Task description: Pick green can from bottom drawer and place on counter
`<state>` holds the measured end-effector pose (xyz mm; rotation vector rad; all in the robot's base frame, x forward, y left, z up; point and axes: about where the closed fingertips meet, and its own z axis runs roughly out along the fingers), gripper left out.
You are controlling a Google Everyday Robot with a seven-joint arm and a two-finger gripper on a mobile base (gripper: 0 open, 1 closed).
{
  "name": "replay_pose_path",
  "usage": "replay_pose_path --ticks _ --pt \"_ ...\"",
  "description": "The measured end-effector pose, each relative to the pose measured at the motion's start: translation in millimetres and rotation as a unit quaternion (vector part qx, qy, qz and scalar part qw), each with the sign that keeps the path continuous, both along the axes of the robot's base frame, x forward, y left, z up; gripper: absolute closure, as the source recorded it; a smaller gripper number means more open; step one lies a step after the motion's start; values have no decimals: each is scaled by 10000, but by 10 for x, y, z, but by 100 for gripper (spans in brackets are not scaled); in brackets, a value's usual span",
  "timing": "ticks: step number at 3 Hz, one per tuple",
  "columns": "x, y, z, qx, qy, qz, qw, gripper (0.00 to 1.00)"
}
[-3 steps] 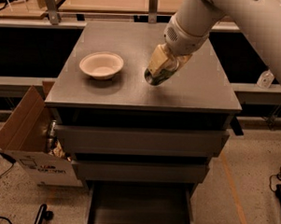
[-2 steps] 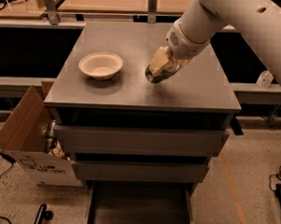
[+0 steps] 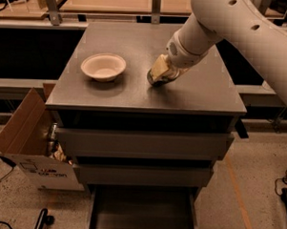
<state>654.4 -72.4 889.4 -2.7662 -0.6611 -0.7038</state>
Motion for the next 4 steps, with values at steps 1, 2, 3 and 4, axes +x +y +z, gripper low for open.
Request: replay_pose_path --ticks 1,2,3,4 --pt "94 8 -107 8 6 -43 10000 35" --pt "217 64 -240 27 68 -20 10000 12" --pt "328 109 -324 66 137 0 9999 0" --pt "379 86 -298 127 157 -12 9998 0"
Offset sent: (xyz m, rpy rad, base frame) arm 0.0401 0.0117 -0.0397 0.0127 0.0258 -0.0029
